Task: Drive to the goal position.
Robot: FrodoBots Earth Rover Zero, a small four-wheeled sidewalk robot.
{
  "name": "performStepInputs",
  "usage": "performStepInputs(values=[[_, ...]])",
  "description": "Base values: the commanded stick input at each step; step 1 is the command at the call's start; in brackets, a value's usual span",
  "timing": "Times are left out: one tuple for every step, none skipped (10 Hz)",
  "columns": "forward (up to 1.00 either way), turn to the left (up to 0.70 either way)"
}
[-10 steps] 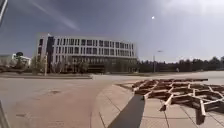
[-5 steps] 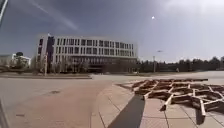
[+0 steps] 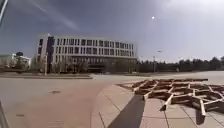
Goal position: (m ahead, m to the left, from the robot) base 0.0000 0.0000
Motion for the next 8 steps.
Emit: performStepInputs(values=[[0.05, 0.0], [0.05, 0.0], [0.05, 0.0], [0.05, 0.0], [0.05, 0.0], [0.05, 0.0], [0.05, 0.0], [0.05, 0.0]])
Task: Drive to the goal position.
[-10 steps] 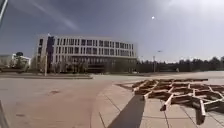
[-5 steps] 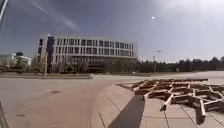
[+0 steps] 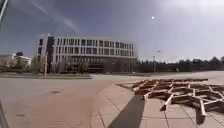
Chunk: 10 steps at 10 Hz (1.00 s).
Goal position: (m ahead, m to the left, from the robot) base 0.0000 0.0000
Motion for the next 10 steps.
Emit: performStepInputs(values=[[0.05, 0.0], [0.05, 0.0], [0.05, 0.0], [0.05, 0.0], [0.05, 0.0], [0.05, 0.0], [0.04, 0.0], [0.04, 0.0], [0.04, 0.0], [0.05, 0.0]])
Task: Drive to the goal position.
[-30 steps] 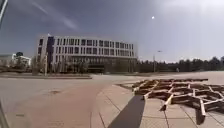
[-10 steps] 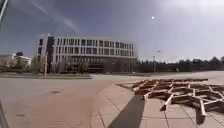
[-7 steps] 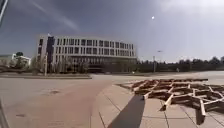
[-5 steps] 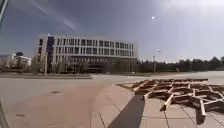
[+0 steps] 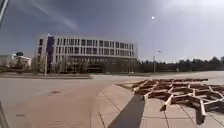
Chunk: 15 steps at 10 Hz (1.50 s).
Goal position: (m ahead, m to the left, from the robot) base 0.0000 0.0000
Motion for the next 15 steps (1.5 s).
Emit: performStepInputs(values=[[0.05, 0.0], [0.05, 0.0], [0.05, 0.0], [0.05, 0.0], [0.05, 0.0], [0.05, 0.0], [0.05, 0.0], [0.05, 0.0], [0.05, 0.0], [0.05, 0.0], [0.05, 0.0], [0.04, 0.0], [0.04, 0.0], [0.04, 0.0], [0.05, 0.0]])
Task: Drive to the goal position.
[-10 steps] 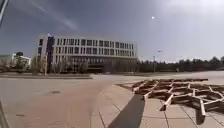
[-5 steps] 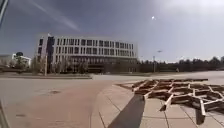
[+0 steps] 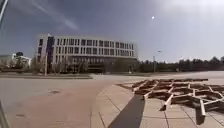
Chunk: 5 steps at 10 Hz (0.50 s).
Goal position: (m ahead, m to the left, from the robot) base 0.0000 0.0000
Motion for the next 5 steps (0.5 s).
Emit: performStepInputs(values=[[0.05, 0.0], [0.05, 0.0], [0.05, 0.0], [0.05, 0.0], [0.05, 0.0]])
